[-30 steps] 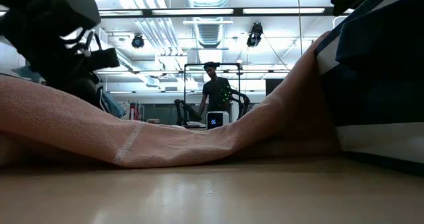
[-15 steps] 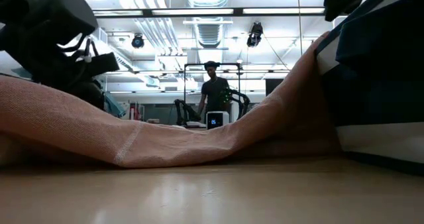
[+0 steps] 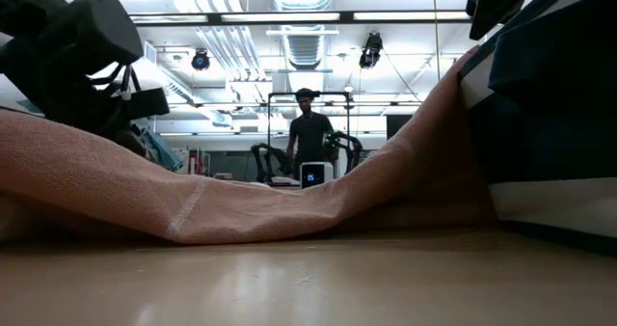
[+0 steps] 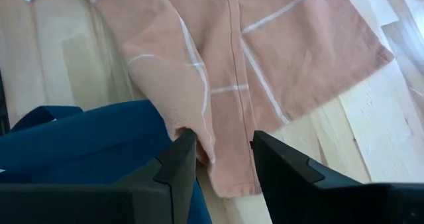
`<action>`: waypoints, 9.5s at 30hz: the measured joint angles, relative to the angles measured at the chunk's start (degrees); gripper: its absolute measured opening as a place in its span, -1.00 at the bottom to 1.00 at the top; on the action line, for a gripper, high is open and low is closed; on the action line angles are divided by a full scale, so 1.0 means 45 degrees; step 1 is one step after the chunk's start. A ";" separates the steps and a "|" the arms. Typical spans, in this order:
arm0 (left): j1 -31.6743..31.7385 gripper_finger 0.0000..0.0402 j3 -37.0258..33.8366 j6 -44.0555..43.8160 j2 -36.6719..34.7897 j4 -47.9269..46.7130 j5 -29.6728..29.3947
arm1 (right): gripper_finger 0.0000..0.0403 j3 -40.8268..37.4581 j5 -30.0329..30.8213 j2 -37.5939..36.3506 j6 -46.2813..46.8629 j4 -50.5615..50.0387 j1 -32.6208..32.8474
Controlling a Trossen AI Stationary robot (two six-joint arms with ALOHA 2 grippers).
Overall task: Fold towel
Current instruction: Fold the brown towel
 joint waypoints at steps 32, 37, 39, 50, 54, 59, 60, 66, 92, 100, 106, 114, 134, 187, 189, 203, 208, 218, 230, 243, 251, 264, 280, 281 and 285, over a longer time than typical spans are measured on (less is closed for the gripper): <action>-0.0720 -0.99 0.0789 0.3304 -0.1179 0.4003 0.2087 | -0.38 -0.0010 0.0679 0.0245 -0.0809 0.0730 0.0000; -0.1769 -0.99 0.3022 0.3655 -0.1322 0.1401 0.2080 | -0.43 -0.0024 0.0679 0.0643 -0.1658 0.1827 -0.0123; -0.2265 -0.99 0.4091 0.3707 -0.1336 0.0158 0.2020 | -0.45 -0.0024 0.0675 0.1136 -0.2085 0.2515 -0.0242; -0.5193 -1.00 0.9197 0.3469 -0.1112 -0.4431 -0.0113 | -0.24 0.0319 0.0208 0.4651 -0.4286 0.4219 -0.0825; -0.5601 -1.00 1.0022 0.3144 -0.0815 -0.5254 -0.0682 | -0.16 0.0843 -0.1225 0.5471 -0.4896 0.4216 -0.1060; -0.5694 -1.00 1.0437 0.1697 -0.0407 -0.6912 -0.0715 | -0.12 0.1612 -0.2035 0.5542 -0.5910 0.3273 -0.1117; -0.5750 -1.00 1.0438 0.1440 -0.0349 -0.7218 -0.0719 | -0.12 0.1772 -0.2061 0.5452 -0.5995 0.3004 -0.1117; -0.5986 -1.00 1.0226 0.0777 -0.0330 -0.7370 -0.1085 | -0.12 0.2098 -0.2093 0.5493 -0.6159 0.2911 -0.1154; -0.7504 -1.00 1.1877 0.1423 -0.0364 -0.9087 -0.5269 | -0.99 0.4284 0.1851 0.5610 -0.8510 -0.0005 -0.1222; -0.7496 -1.00 1.2667 0.5400 -0.0301 -0.7727 -1.1291 | -1.00 0.6613 0.6435 0.3296 -0.9558 -0.1531 -0.0649; -0.6648 -1.00 1.3447 1.2531 0.0054 -0.3642 -1.1516 | -1.00 0.8394 1.0819 0.2459 -1.2089 0.0718 -0.0374; -0.5093 -1.00 1.4771 1.9360 0.0658 -0.1330 -1.1508 | -1.00 1.0040 1.2935 0.2611 -1.5745 0.4178 -0.0261; -0.3891 -1.00 2.1452 2.1195 0.0665 -0.2835 -0.8890 | -1.00 1.0428 1.4106 0.3671 -2.8492 1.7145 0.1308; 0.4694 -1.00 2.0751 1.8984 0.0851 -0.2260 -0.6141 | -1.00 1.4353 0.9330 0.7136 -1.6047 0.4486 -0.5128; 0.5456 -1.00 1.9940 1.7974 0.0412 -0.2557 -0.5381 | -1.00 1.4353 0.8961 0.7378 -1.6396 0.4879 -0.5467; 0.8914 -1.00 1.2931 1.4686 -0.3561 -0.2366 -0.2733 | -1.00 1.4217 0.4945 0.8893 -1.2114 0.1636 -0.6470; 0.8770 -1.00 0.9869 1.2797 -0.5163 -0.2962 -0.1712 | -1.00 1.3355 0.3673 0.9446 -0.9887 -0.0755 -0.6169; 0.7920 -1.00 0.5550 0.8719 -0.7667 -0.5218 0.0366 | -1.00 0.9859 0.0221 0.9378 -0.7598 -0.0969 -0.4525; 0.7514 -0.91 0.4095 0.5551 -0.8677 -0.5503 0.5747 | -1.00 0.6908 0.0166 0.9344 -0.6067 0.1825 -0.3051; 0.7509 -0.20 0.5024 0.3368 -0.7543 -0.7739 0.7290 | -0.47 0.6727 -0.1681 0.9316 -0.5400 0.0505 -0.2943; 0.7623 -0.17 0.4954 0.2600 -0.6909 -0.7663 0.2393 | -0.27 0.6747 0.0285 0.8768 -0.5841 0.0088 -0.4455; 1.2083 -0.22 0.4585 0.3269 -0.4439 -0.7529 0.1515 | -0.25 0.6596 -0.1945 0.8786 -0.5400 0.0161 -0.6885; 1.4450 0.00 0.4674 0.4650 0.0856 -0.6019 0.3236 | -0.26 0.6591 -0.2355 0.8761 -0.5771 0.0122 -0.5916; 1.4440 -0.01 0.4663 0.4648 0.1107 -0.5885 0.3166 | -0.26 0.6591 -0.2359 0.8761 -0.5774 0.0123 -0.5880; 1.4440 -0.08 0.4639 0.5008 0.1894 -0.5028 0.3128 | -0.24 0.6591 -0.2351 0.8761 -0.5817 0.0161 -0.5824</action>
